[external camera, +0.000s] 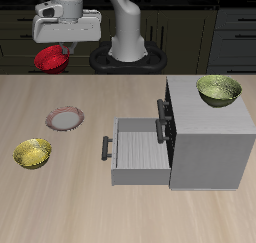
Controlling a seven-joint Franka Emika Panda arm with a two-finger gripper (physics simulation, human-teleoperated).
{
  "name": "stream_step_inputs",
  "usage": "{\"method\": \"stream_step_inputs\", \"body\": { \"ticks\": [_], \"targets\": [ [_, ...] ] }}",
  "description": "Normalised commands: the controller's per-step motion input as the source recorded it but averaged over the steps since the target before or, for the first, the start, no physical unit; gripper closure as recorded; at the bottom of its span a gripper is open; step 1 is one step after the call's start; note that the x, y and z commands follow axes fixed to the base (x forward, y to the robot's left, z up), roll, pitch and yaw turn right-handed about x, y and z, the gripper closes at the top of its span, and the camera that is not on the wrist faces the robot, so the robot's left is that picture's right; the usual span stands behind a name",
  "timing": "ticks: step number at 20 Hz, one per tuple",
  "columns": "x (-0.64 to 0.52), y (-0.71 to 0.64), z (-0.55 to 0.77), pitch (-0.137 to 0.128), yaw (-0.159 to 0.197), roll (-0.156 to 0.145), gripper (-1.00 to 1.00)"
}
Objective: Place the red bowl on the plate
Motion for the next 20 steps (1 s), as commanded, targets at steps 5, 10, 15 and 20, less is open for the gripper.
{"method": "stream_step_inputs", "body": {
  "ticks": [5, 10, 15, 20],
  "targets": [
    [-0.01, -0.05, -0.08, -0.006, -0.009, 0.006, 1.0],
    [-0.01, 0.01, -0.05, -0.001, -0.022, 0.046, 1.0],
    [0.02, -0.01, -0.16, 0.001, -0.011, 0.019, 1.0],
    [0.05, -0.07, -0.32, 0.031, 0.0, -0.018, 1.0]
  ]
}}
